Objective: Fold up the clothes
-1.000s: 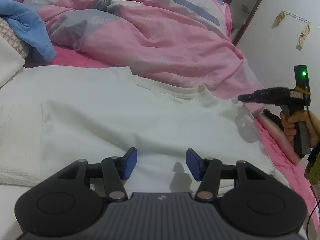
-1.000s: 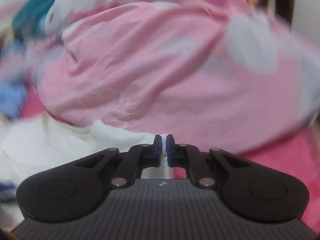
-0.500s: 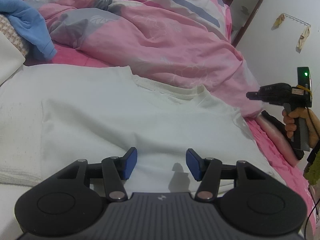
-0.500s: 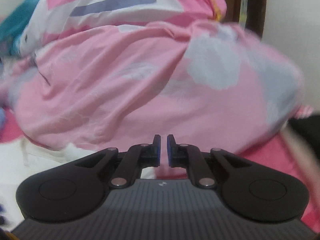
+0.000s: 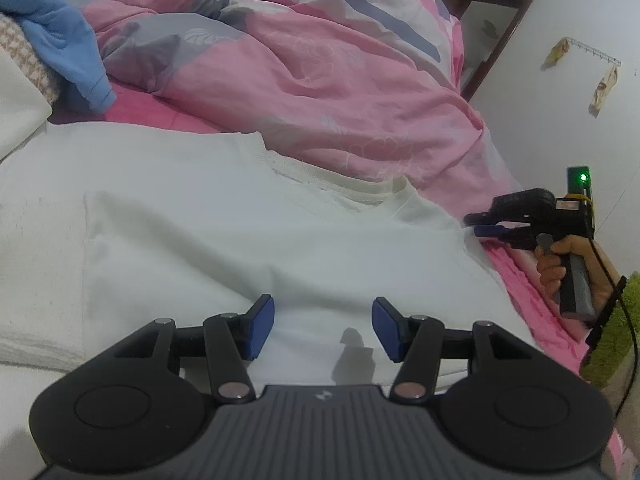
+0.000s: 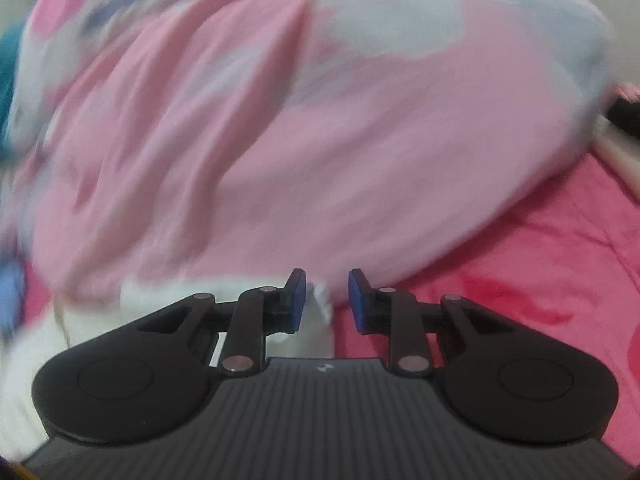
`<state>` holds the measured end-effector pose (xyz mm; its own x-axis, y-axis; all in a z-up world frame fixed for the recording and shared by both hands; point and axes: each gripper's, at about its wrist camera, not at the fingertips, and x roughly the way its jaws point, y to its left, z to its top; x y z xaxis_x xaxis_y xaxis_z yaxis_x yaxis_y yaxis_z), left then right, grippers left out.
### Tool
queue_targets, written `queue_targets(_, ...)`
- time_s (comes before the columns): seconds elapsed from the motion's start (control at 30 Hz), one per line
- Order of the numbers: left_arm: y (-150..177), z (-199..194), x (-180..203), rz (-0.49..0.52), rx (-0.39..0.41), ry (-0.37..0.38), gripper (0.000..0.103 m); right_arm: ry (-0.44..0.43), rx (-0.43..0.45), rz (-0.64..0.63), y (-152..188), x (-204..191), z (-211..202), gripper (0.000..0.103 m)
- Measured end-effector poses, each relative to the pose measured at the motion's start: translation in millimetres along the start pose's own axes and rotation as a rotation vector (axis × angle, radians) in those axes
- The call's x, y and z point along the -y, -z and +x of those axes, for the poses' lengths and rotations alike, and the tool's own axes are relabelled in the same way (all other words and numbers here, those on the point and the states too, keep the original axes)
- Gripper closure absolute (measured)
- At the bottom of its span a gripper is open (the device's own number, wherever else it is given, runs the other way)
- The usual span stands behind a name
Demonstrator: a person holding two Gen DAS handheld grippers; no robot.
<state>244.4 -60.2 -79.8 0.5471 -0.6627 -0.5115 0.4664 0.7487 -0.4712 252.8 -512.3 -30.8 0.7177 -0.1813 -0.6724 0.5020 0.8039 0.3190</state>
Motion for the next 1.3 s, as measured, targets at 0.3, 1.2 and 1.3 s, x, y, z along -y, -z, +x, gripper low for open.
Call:
queue_targets(0.3,-5.7,-23.3,1.7,-0.033,0.019,0.024,0.047,-0.134,0.149,0.129,14.1,43.5,-212.1,0.071)
queue_targets(1.2,-11.6,-111.1,-43.3,-0.026,0.046,-0.399,0.043,-0.548,0.020,0.396,190.5,77.8,-130.0,0.061)
queue_targets(1.3,-22.8,-89.1,-52.3,-0.033,0.034,-0.440,0.043,-0.604,0.056,0.380,193.0,82.5,-130.9,0.059)
